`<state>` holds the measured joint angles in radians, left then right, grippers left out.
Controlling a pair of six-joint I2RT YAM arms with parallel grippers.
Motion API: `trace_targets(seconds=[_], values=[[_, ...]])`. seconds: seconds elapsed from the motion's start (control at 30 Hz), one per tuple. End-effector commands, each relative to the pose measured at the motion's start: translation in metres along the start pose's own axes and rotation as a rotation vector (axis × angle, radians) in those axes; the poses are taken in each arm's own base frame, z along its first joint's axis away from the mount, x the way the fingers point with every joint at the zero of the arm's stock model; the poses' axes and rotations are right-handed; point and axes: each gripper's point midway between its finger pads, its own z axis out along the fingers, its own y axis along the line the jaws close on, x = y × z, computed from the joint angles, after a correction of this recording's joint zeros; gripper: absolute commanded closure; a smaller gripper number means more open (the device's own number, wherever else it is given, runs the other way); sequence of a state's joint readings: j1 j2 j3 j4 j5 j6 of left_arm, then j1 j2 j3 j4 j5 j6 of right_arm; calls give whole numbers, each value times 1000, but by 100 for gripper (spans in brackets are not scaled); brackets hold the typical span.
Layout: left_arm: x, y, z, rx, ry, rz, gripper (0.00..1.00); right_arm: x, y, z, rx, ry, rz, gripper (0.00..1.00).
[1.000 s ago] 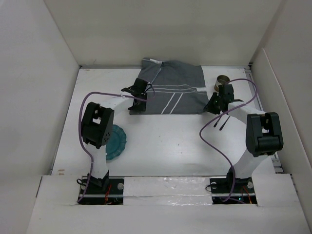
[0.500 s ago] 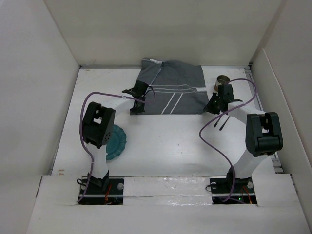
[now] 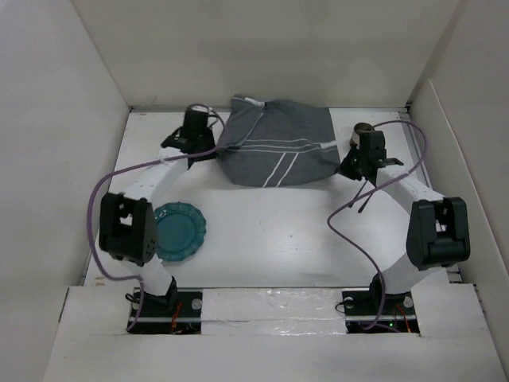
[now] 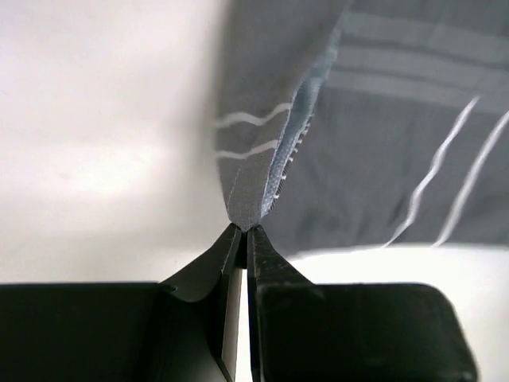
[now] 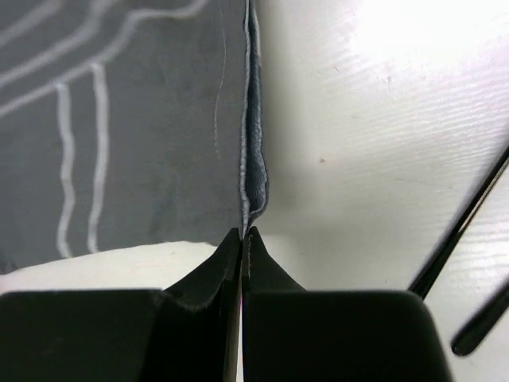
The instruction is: Set the dinner table for one person
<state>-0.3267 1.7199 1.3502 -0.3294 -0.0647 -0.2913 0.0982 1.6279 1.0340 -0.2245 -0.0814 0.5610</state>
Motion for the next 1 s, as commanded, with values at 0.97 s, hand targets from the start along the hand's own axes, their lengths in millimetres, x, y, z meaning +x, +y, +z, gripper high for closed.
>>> trace_targets(seconds=[0.97], values=[[-271, 32, -214, 450, -699, -698, 100, -254, 155, -221, -275, -680, -134, 100]])
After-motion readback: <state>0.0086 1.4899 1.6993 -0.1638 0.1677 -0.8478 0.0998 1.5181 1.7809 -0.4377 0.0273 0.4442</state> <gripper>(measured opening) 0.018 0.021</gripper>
